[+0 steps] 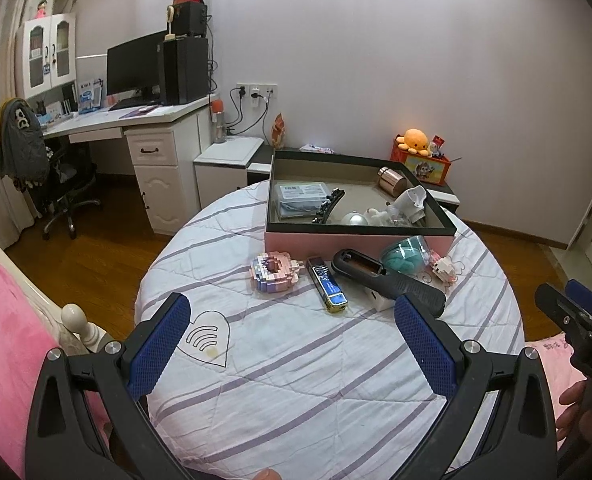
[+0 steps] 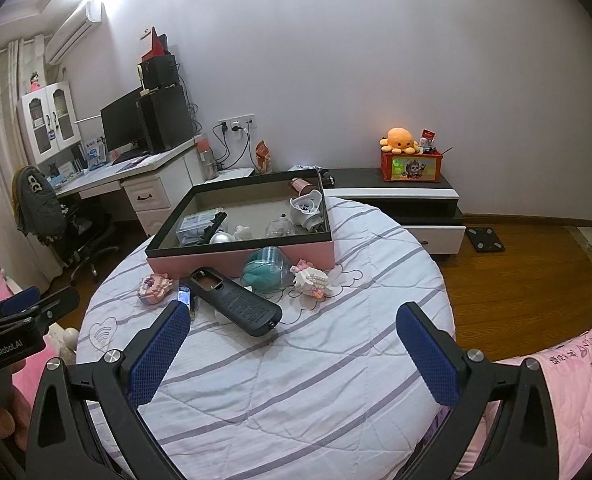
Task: Organize rigid objects
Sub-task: 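Move both grippers toward the block-built figures on the table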
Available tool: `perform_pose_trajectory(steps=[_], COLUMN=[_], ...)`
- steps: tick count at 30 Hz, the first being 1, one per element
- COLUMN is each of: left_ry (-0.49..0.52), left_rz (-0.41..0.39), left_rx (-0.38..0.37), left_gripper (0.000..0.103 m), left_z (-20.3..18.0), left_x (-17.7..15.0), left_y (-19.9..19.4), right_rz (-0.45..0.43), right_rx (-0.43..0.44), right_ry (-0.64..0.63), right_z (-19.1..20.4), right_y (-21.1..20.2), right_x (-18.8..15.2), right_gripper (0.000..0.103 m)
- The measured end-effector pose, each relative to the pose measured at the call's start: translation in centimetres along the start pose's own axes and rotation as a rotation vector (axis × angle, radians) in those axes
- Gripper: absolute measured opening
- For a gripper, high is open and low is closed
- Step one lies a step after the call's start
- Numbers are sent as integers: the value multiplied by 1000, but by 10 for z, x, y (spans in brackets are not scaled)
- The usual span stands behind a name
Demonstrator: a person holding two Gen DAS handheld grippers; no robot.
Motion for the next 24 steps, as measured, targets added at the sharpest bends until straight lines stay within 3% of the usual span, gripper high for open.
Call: perform_pose_trajectory(steps=[24], left_ry=[-4], left_rz=[55], left_rx=[26], left_gripper=[103], left_z=[7], left_x=[-1], left_y=[35], right_rz=[54], right_rx=[-15], right_ry=[-8], right_z=[-5], right_y=[33], right_x=[0], right_gripper=[103])
Point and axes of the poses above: each gripper's, at about its wrist camera, not at the fingertips, and y roughly the way its jaws point, z to its left, x to its top, the point moved 8 cm from there along y, roughly the way its jaws point, and after that the axes turned 1 degree about -y, right-handed, at the moved point
